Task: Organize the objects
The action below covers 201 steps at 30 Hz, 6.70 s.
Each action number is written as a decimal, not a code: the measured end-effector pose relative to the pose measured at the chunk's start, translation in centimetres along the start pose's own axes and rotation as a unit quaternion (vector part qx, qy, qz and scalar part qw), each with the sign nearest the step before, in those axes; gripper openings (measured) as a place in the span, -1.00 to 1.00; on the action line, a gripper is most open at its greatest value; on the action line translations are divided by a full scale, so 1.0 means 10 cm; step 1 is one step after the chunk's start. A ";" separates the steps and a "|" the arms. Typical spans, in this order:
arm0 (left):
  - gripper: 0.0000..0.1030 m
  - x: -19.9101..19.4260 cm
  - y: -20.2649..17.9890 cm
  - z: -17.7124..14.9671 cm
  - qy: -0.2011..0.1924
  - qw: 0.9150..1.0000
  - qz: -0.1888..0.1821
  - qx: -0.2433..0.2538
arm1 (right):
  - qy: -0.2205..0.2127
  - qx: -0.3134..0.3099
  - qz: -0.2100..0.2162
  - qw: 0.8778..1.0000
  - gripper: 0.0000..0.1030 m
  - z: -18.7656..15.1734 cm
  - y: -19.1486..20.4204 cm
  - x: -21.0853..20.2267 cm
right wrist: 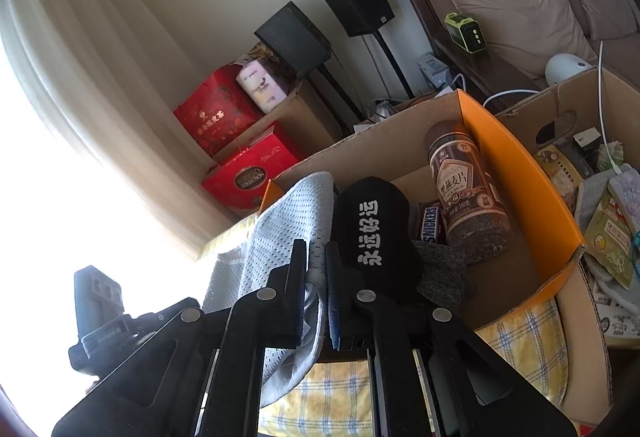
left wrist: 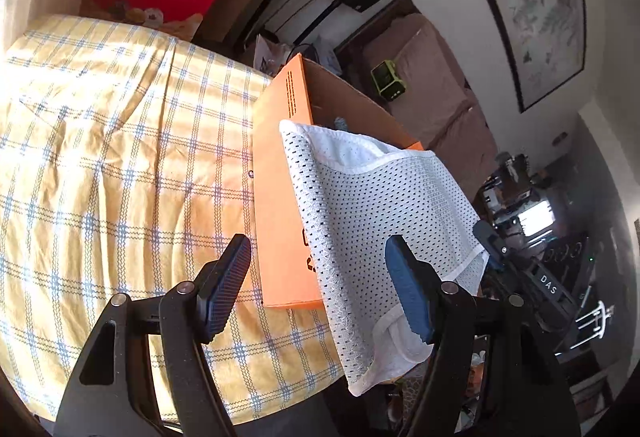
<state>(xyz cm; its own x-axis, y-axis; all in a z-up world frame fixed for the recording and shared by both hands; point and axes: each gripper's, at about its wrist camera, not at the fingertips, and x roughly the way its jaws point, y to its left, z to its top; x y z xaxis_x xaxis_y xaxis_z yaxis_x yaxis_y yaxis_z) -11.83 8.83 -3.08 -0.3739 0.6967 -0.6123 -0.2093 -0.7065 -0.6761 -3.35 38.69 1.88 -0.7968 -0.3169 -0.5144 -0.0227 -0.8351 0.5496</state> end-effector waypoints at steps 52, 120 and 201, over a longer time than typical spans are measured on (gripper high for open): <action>-0.57 1.30 -0.99 0.42 0.055 0.968 0.170 0.175 | 0.091 -0.077 -0.203 0.972 -0.53 0.54 -0.58 0.87; 1.00 -1.27 -0.12 -0.88 -0.143 0.939 0.284 0.132 | -0.032 -0.188 -0.184 0.964 0.99 -1.00 1.03 -0.36; 1.00 -1.51 -0.23 -1.30 -0.172 0.919 0.322 0.149 | -0.018 -0.205 -0.183 0.961 0.99 -1.38 1.25 -0.36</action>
<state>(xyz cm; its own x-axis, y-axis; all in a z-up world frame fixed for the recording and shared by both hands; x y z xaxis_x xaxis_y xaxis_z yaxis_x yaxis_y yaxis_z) 6.10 1.54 2.40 -0.7595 0.0769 -0.6459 -0.0631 -0.9970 -0.0445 7.61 23.19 1.53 -0.8012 0.0424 -0.5968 -0.0725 -0.9970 0.0265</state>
